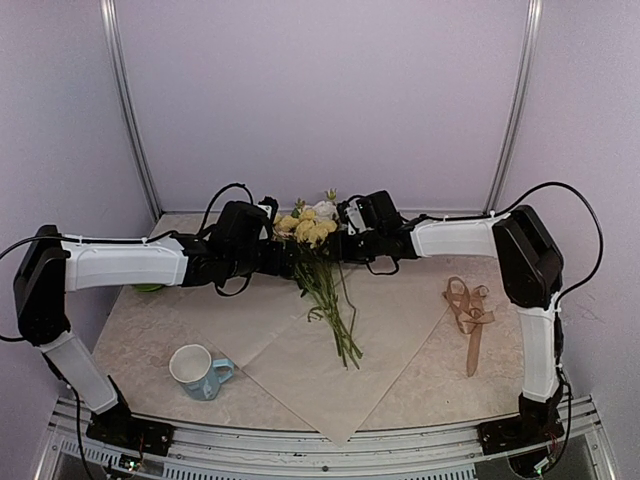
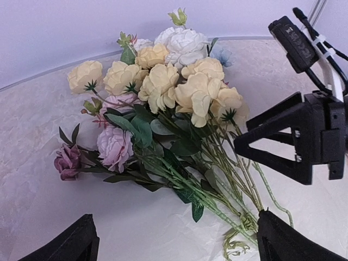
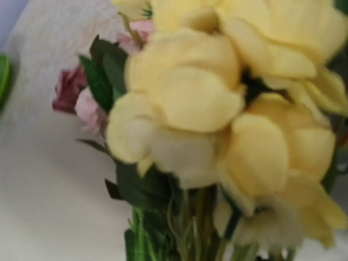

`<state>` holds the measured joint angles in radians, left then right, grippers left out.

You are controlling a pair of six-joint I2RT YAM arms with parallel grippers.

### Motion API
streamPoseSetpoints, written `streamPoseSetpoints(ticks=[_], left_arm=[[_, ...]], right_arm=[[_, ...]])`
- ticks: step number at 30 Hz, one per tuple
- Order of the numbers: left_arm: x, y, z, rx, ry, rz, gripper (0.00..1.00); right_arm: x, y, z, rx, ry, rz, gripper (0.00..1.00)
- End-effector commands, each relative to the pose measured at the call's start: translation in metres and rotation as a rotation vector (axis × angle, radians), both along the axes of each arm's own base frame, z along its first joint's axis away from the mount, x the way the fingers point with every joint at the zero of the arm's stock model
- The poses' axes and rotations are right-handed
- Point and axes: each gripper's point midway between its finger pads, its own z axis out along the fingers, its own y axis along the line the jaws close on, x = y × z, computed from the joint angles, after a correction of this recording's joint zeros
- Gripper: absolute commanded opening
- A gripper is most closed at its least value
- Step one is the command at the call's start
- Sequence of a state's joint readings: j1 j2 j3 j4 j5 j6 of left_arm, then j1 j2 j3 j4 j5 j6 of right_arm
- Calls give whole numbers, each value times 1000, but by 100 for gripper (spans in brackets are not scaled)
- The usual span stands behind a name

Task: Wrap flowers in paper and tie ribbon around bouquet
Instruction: Place the fake flower on the flattened wrapping paper, then move the flattened wrapping paper to the center of the board.

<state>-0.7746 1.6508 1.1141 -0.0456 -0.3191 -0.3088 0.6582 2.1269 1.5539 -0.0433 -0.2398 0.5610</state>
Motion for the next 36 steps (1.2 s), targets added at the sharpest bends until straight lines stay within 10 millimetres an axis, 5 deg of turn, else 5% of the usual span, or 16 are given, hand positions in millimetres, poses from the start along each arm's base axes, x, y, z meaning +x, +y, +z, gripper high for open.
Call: streamPoseSetpoints(ticks=[1, 4, 6, 10, 15, 21, 29, 32, 36], left_arm=[[1, 12, -9, 36, 19, 13, 99], [1, 20, -10, 61, 26, 18, 99], [2, 31, -14, 87, 45, 31, 99], [7, 73, -28, 114, 117, 103, 99], [5, 131, -58, 76, 243, 187, 99], [-5, 162, -89, 101, 319, 236, 99], [-8, 159, -130, 112, 401, 218, 99], [-12, 153, -156, 122, 464, 193, 99], [-15, 129, -170, 137, 485, 118, 99]], right_arm=[[-4, -27, 63, -12, -91, 18, 72], [-7, -69, 76, -47, -100, -12, 87], [-5, -117, 64, -138, -82, -88, 95], [-10, -210, 5, -455, 65, -240, 99], [-21, -278, -51, -646, 223, -272, 100], [-18, -294, -92, -664, 318, -184, 100], [-24, -290, -127, -687, 383, -113, 92], [-30, -301, -137, -732, 410, -151, 75], [-38, -314, -146, -780, 437, -197, 39]])
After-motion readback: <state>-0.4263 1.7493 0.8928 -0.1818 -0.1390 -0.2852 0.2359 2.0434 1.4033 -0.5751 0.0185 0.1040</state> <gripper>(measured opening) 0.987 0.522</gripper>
